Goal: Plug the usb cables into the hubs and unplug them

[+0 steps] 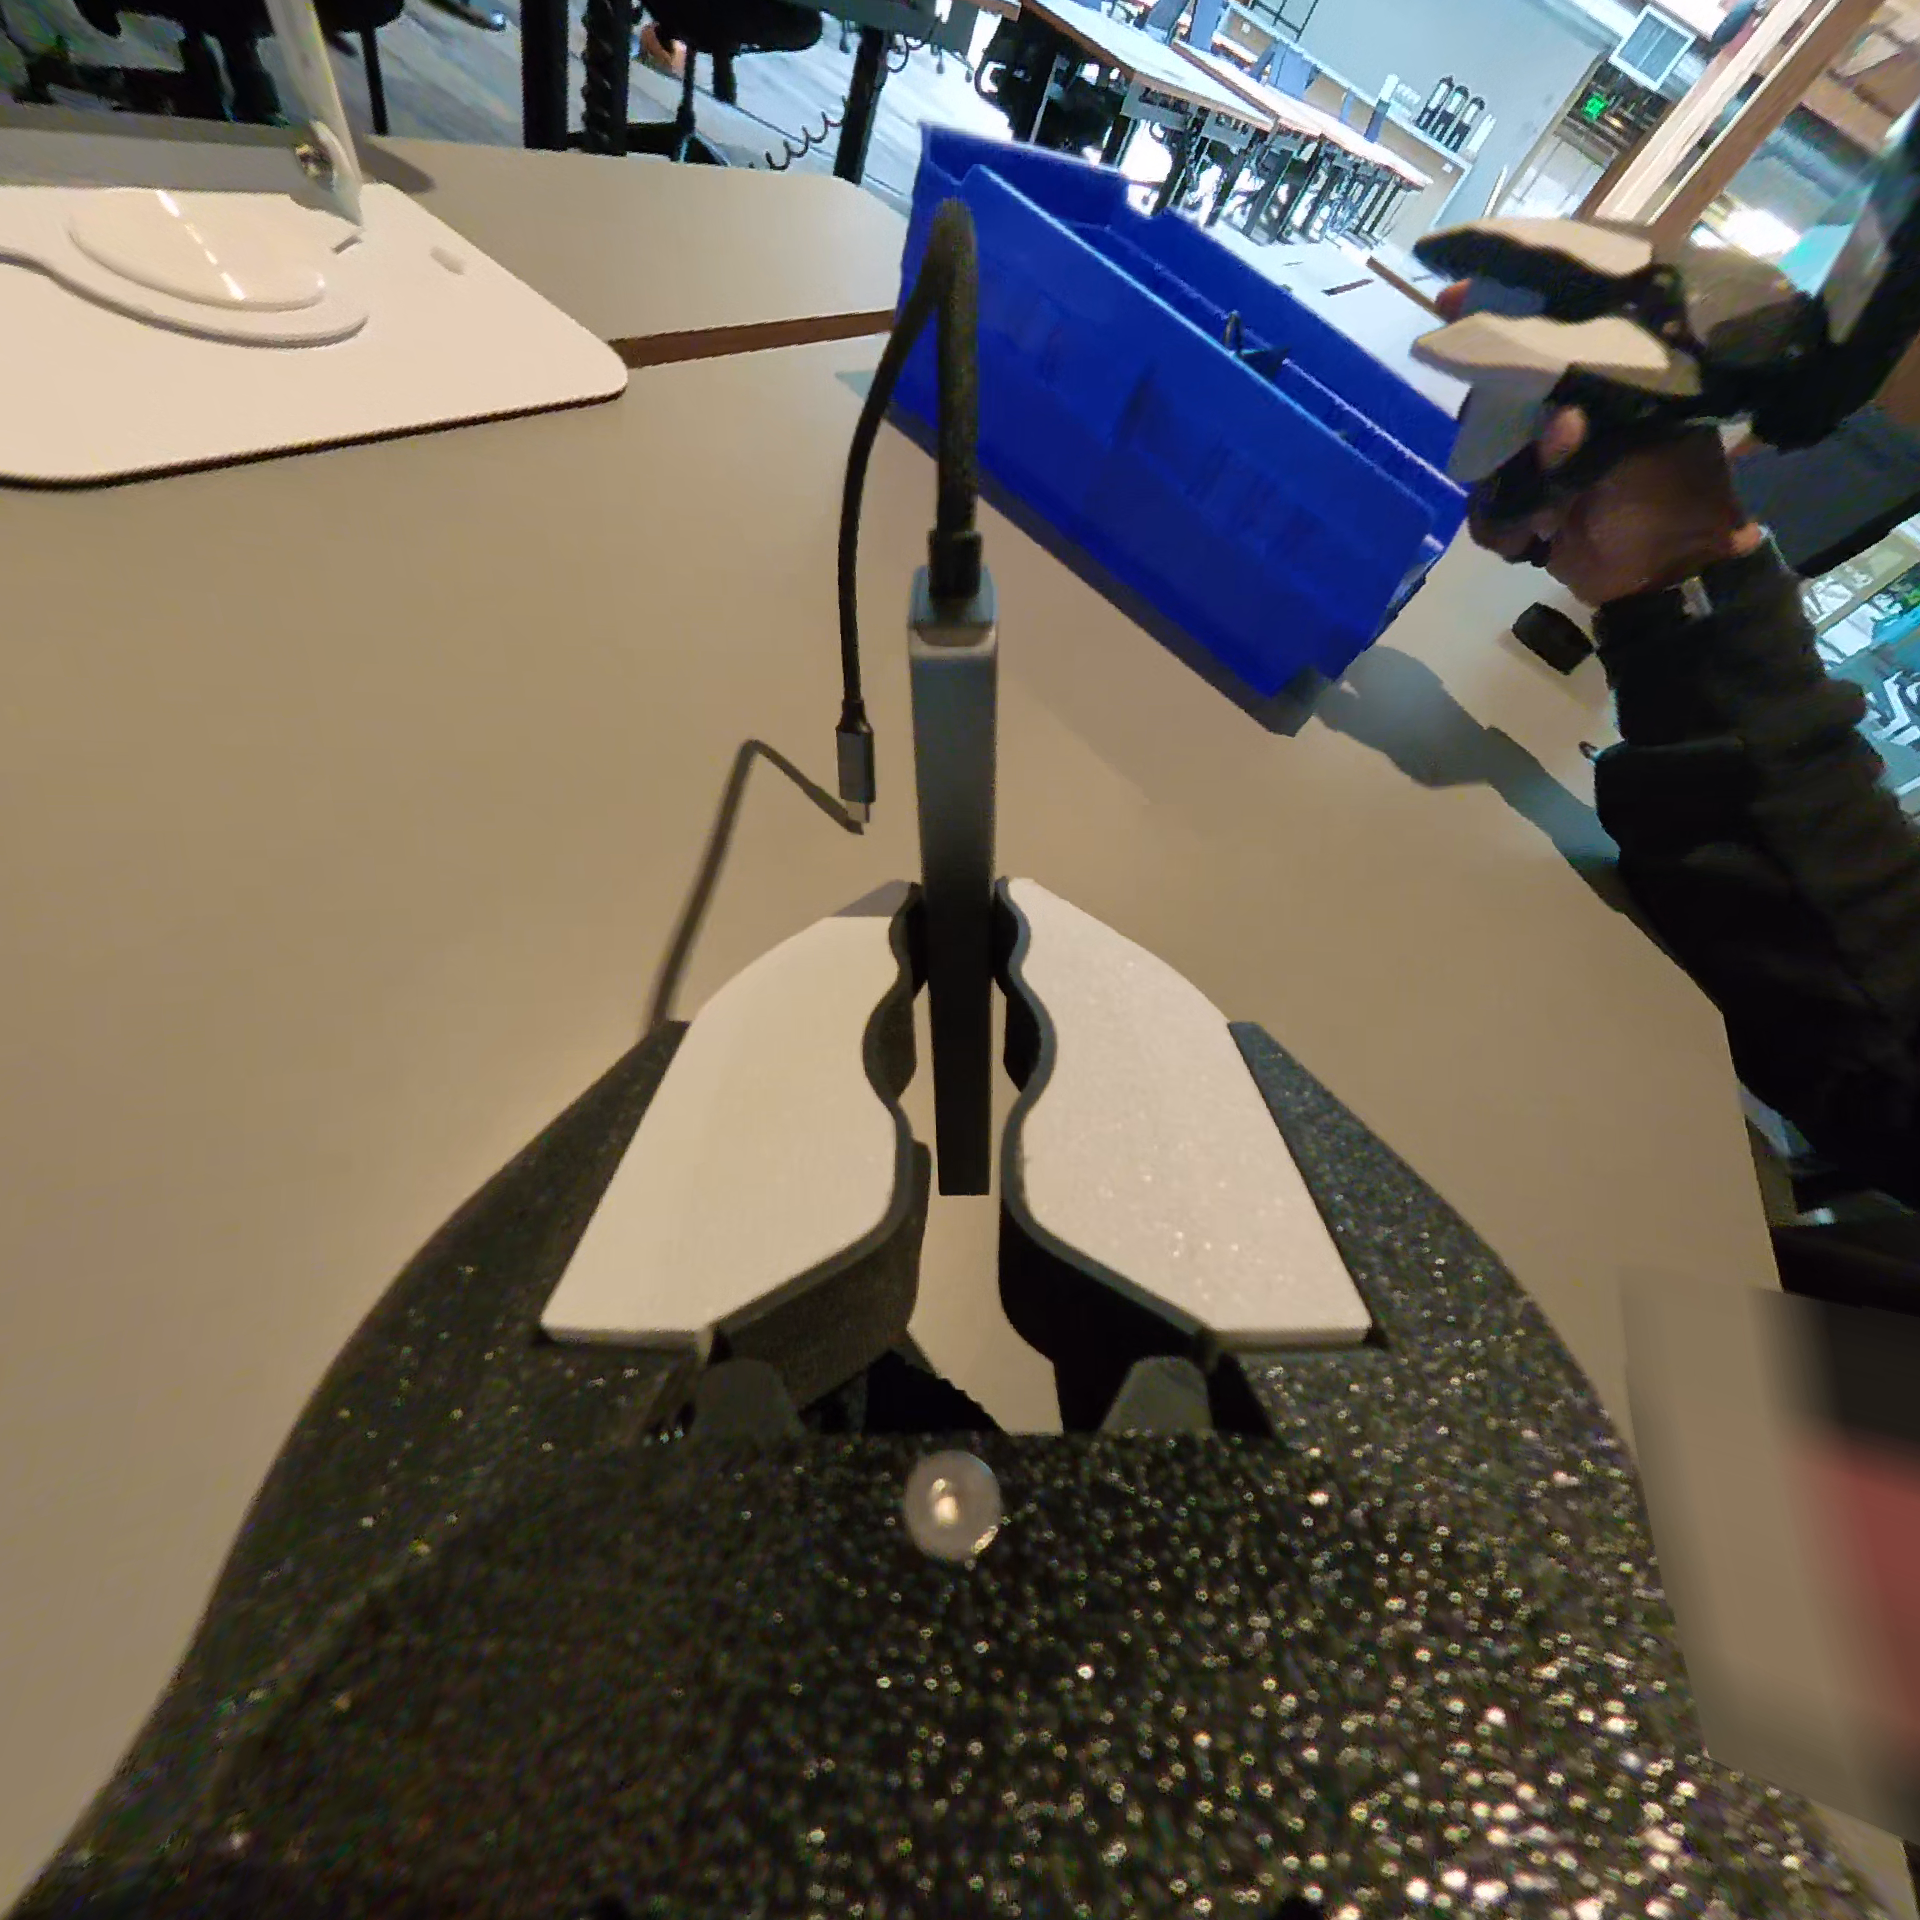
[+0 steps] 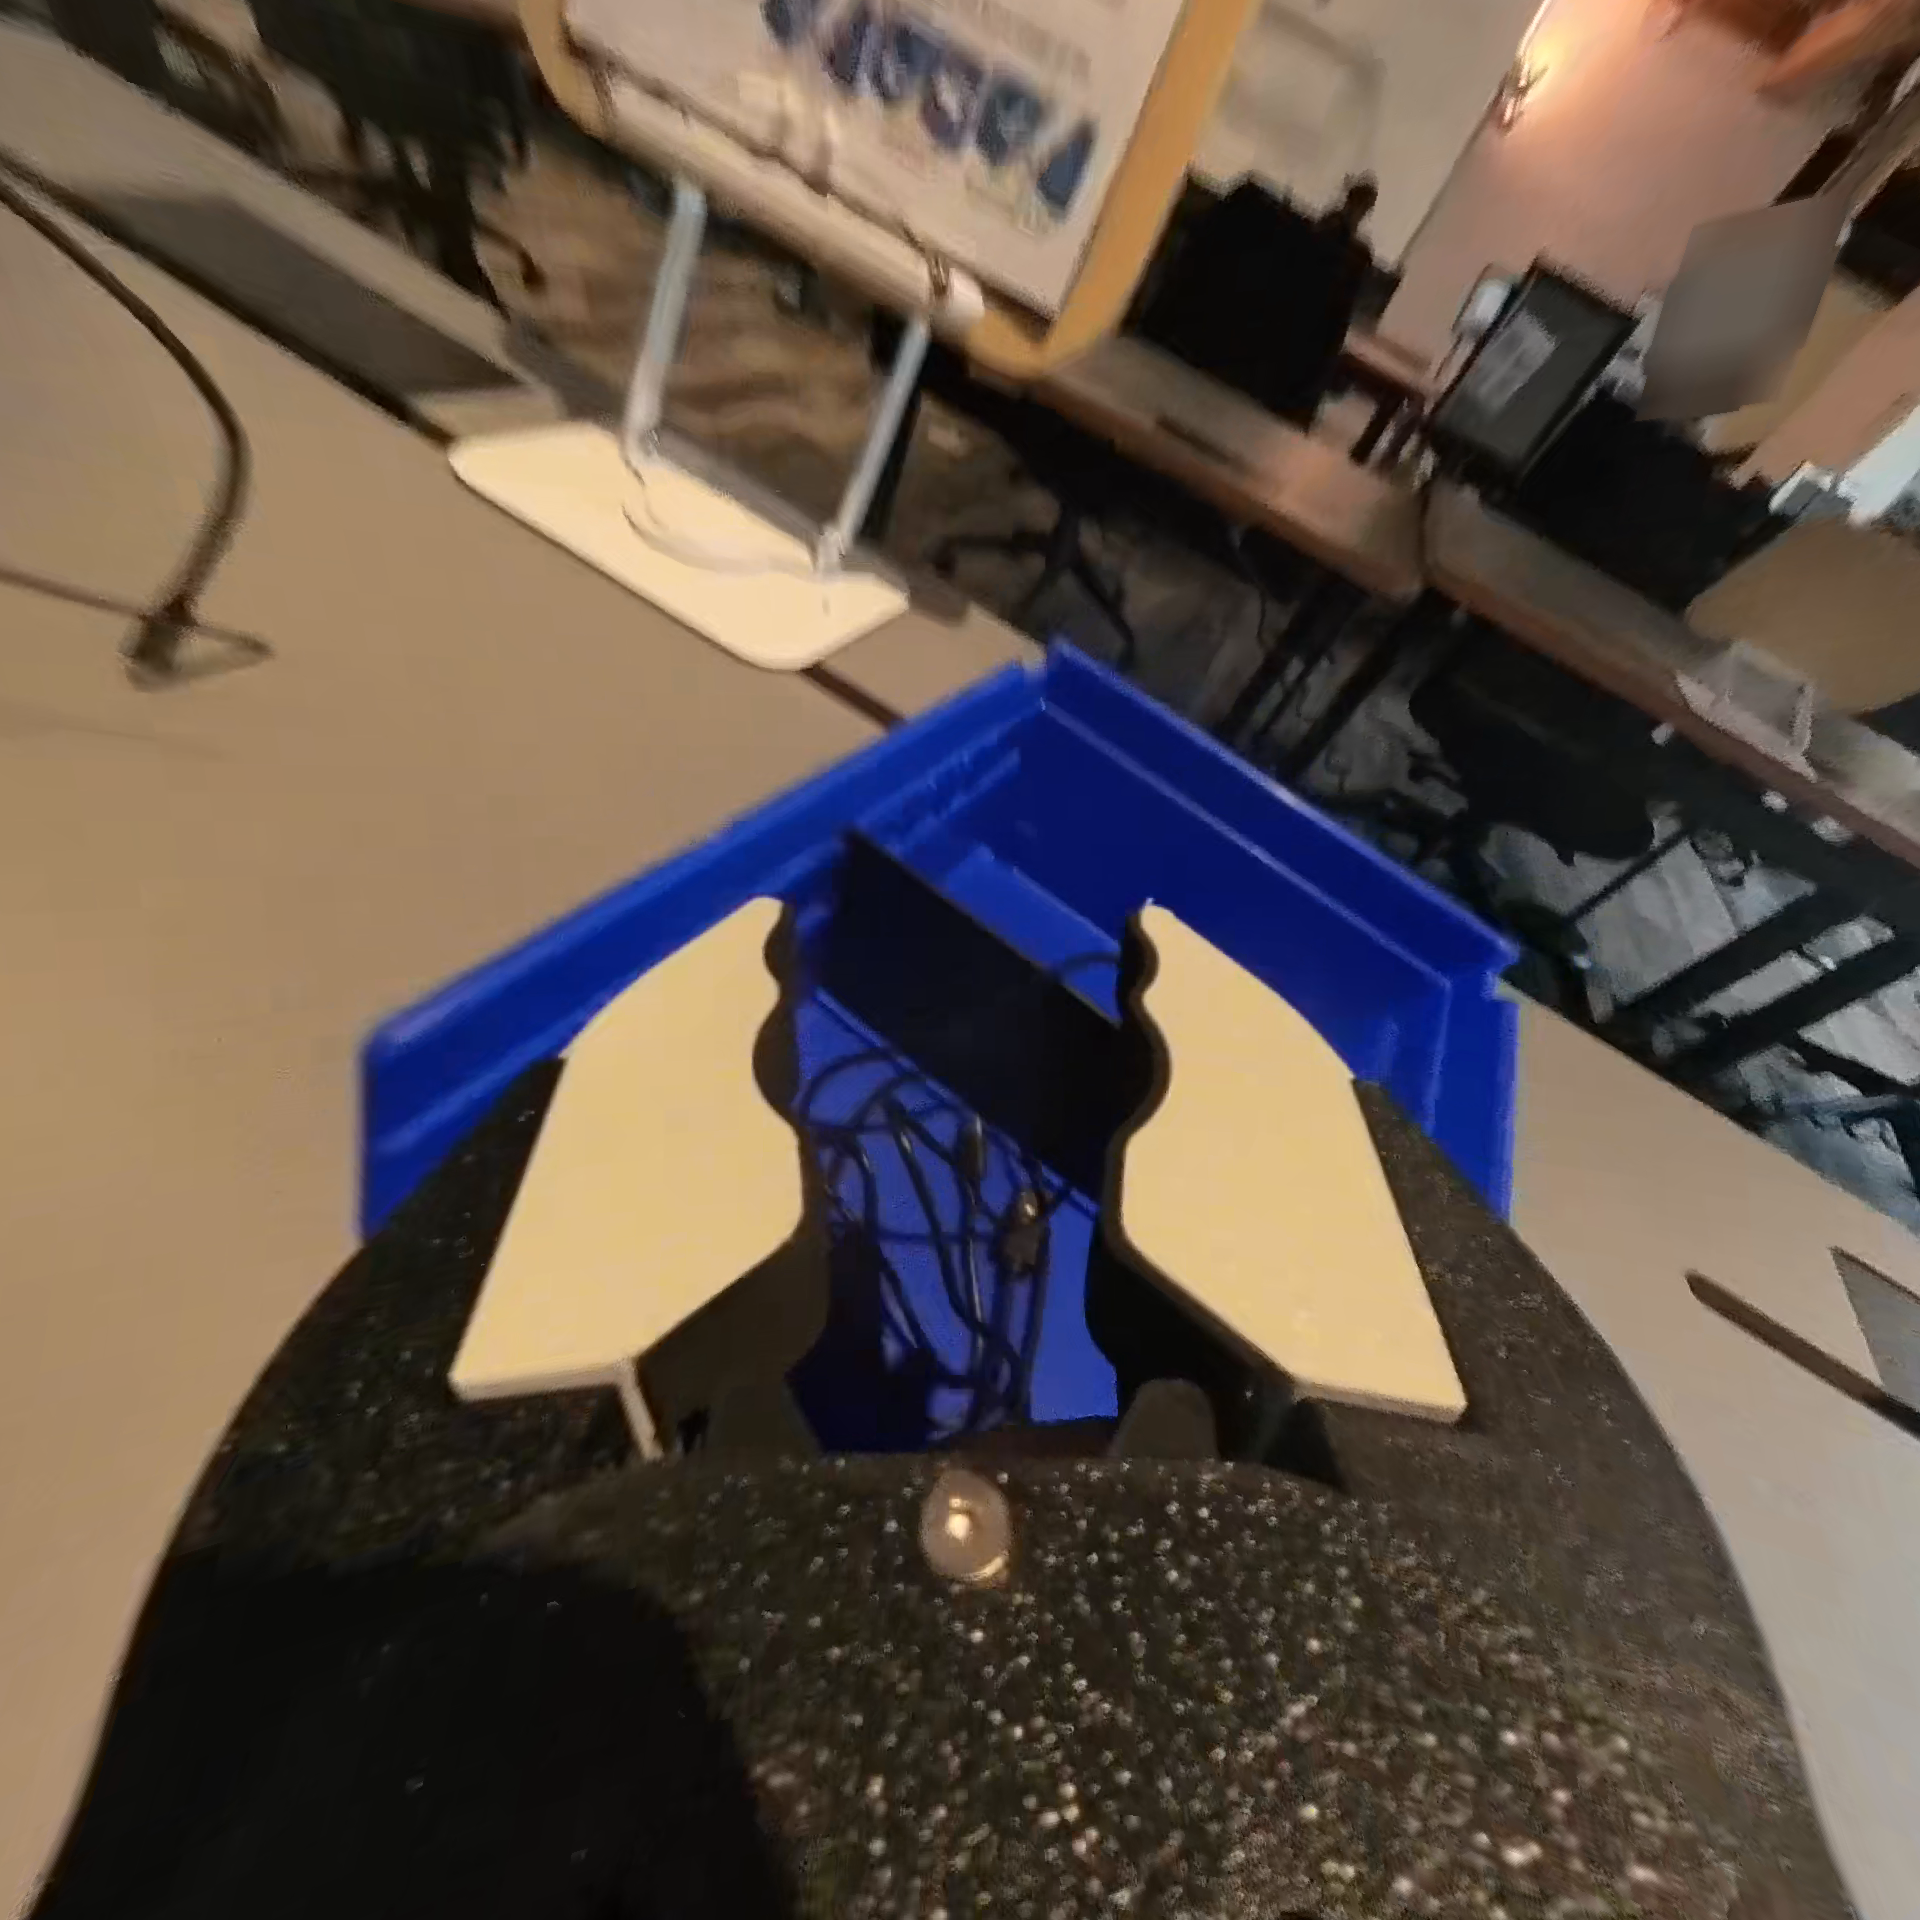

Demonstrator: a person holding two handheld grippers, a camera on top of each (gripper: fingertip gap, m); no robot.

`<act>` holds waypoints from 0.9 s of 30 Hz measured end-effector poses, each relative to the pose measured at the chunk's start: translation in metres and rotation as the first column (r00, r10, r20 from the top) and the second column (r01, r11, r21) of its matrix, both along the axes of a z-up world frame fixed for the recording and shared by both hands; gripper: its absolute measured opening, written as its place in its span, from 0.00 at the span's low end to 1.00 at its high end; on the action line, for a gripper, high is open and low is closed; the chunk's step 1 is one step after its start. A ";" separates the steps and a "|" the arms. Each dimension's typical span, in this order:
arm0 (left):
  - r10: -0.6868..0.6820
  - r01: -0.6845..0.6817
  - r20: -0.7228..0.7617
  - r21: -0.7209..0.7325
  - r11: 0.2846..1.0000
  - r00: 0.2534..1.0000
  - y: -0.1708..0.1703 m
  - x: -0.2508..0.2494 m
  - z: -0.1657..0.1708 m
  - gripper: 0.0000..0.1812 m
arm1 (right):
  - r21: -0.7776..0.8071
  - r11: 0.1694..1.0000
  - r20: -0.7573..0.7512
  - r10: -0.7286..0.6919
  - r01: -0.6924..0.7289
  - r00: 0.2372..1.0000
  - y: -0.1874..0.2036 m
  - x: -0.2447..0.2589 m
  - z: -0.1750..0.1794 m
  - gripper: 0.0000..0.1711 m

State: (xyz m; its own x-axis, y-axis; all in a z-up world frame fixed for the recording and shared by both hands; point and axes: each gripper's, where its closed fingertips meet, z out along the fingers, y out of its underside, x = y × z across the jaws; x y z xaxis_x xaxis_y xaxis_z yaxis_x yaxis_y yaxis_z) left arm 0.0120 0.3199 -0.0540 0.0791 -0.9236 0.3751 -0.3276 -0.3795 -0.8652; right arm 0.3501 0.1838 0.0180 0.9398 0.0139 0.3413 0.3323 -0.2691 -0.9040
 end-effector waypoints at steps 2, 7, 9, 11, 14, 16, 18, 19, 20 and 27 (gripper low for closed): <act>-0.008 0.007 0.010 0.022 1.000 1.000 -0.004 0.003 0.003 0.06 | 0.073 0.995 -0.015 0.065 -0.064 0.998 0.000 -0.024 0.017 0.34; -0.055 0.051 0.049 0.092 0.995 0.997 -0.020 0.016 0.011 0.06 | 0.137 0.907 -0.118 0.413 -0.398 0.903 0.018 -0.150 0.027 0.24; -0.097 0.089 0.061 0.126 0.988 0.993 -0.031 0.022 0.014 0.06 | 0.082 0.855 -0.165 0.518 -0.512 0.839 0.029 -0.205 0.011 0.19; -0.152 0.141 0.059 0.165 0.976 0.987 -0.044 0.026 0.015 0.06 | 0.016 0.809 -0.213 0.577 -0.588 0.788 0.040 -0.248 -0.009 0.14; -0.252 0.238 0.041 0.218 0.946 0.967 -0.066 0.030 0.015 0.06 | -0.007 0.775 -0.283 0.604 -0.632 0.745 0.052 -0.285 -0.024 0.15; -0.317 0.298 0.051 0.228 0.927 0.947 -0.081 0.031 0.018 0.06 | 0.029 0.765 -0.347 0.611 -0.643 0.711 0.056 -0.296 -0.023 0.18; -0.366 0.343 0.064 0.233 0.910 0.928 -0.092 0.032 0.021 0.06 | 0.065 0.748 -0.412 0.623 -0.660 0.665 0.057 -0.303 -0.020 0.19; -0.386 0.362 0.066 0.235 0.902 0.920 -0.097 0.032 0.022 0.06 | 0.079 0.741 -0.432 0.629 -0.667 0.647 0.057 -0.306 -0.020 0.18; -0.392 0.367 0.068 0.235 0.900 0.918 -0.099 0.033 0.022 0.06 | 0.093 0.730 -0.444 0.639 -0.677 0.628 0.056 -0.308 -0.018 0.18; -0.411 0.389 0.090 0.194 0.901 0.907 -0.102 0.033 0.021 0.06 | 0.129 0.695 -0.460 0.674 -0.707 0.579 0.050 -0.313 -0.015 0.10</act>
State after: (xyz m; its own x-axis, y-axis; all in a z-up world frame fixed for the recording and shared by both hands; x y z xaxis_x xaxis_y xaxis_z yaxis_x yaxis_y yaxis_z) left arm 0.0445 0.2183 -0.0333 -0.3478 -0.9171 0.1947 -0.3056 -0.0854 -0.9483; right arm 0.0369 0.2338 0.0030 0.6727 0.7284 -0.1304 0.0152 -0.1898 -0.9817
